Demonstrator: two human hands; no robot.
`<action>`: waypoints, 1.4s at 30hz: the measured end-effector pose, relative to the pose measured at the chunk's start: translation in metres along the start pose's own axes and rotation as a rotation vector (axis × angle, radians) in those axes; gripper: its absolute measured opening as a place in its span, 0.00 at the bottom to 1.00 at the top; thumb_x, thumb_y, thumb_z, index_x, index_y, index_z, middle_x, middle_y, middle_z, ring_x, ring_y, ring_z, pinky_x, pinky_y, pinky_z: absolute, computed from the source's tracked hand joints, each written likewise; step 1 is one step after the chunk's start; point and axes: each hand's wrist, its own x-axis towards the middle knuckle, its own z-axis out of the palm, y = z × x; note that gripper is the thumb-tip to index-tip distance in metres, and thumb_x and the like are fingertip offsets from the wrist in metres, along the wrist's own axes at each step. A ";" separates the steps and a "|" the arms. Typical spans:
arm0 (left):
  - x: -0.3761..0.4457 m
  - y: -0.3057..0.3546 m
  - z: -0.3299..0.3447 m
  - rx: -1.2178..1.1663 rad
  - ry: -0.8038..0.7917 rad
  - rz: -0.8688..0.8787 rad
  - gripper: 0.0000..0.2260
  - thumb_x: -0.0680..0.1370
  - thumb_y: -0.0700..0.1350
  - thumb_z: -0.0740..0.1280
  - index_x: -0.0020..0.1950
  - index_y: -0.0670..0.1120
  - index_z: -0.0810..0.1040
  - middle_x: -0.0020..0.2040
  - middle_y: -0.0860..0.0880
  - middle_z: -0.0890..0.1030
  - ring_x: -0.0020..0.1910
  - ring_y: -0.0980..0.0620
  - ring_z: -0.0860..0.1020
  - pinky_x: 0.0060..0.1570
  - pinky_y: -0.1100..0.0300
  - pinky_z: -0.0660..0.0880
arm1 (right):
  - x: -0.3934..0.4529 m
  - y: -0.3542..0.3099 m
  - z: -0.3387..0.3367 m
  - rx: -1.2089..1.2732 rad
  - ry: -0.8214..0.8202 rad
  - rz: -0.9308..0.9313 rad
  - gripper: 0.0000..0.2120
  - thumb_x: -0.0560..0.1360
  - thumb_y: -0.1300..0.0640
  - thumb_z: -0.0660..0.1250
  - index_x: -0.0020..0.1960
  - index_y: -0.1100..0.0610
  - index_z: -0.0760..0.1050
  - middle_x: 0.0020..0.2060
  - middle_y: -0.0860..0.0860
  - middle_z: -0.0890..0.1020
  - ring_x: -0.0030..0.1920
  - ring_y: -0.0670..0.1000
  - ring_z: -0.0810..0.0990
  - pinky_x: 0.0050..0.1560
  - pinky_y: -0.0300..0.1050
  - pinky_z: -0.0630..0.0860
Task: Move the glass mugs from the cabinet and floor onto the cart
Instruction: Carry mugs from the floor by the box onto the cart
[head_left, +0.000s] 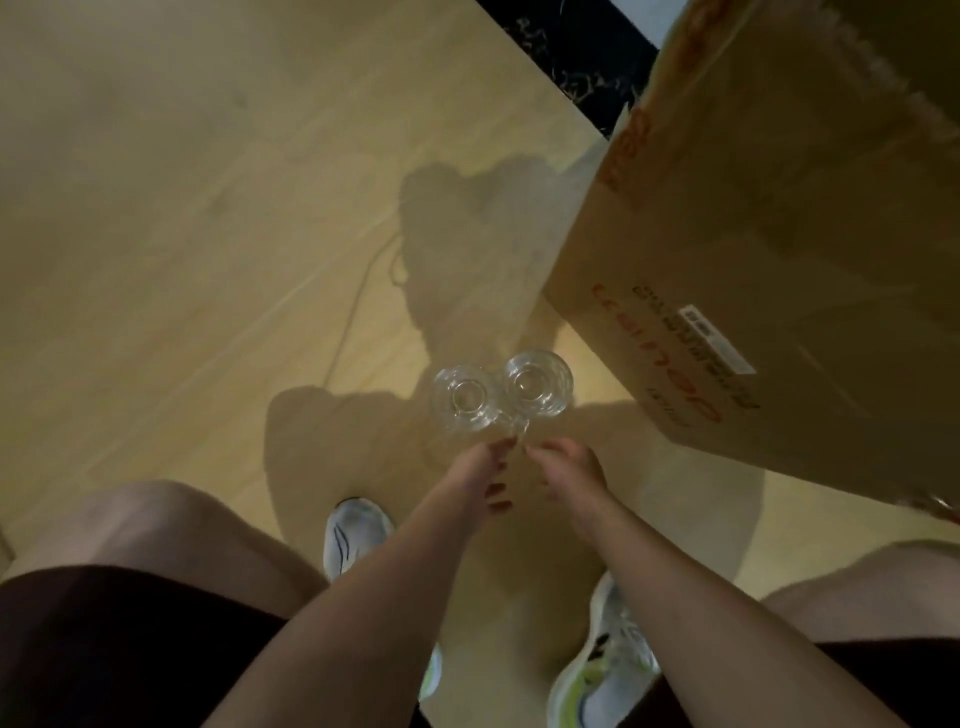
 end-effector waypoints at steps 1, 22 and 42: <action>0.007 -0.003 0.005 -0.083 -0.005 -0.004 0.22 0.77 0.53 0.72 0.67 0.47 0.74 0.64 0.51 0.75 0.64 0.45 0.72 0.57 0.48 0.74 | 0.009 0.003 0.004 0.039 0.008 -0.010 0.19 0.73 0.46 0.73 0.61 0.52 0.78 0.52 0.50 0.83 0.51 0.52 0.82 0.53 0.49 0.80; 0.020 0.025 0.025 -0.468 -0.020 0.043 0.07 0.82 0.44 0.65 0.45 0.45 0.76 0.41 0.48 0.76 0.37 0.51 0.73 0.33 0.58 0.70 | 0.044 -0.004 0.020 0.421 -0.103 -0.024 0.06 0.82 0.60 0.63 0.49 0.55 0.78 0.41 0.52 0.78 0.36 0.50 0.75 0.35 0.42 0.74; -0.451 0.052 -0.022 -0.270 0.018 0.218 0.09 0.82 0.48 0.64 0.47 0.44 0.75 0.45 0.42 0.74 0.43 0.47 0.74 0.43 0.57 0.76 | -0.394 -0.131 -0.152 0.374 -0.179 -0.001 0.13 0.78 0.49 0.64 0.37 0.53 0.71 0.35 0.55 0.79 0.34 0.53 0.77 0.38 0.47 0.72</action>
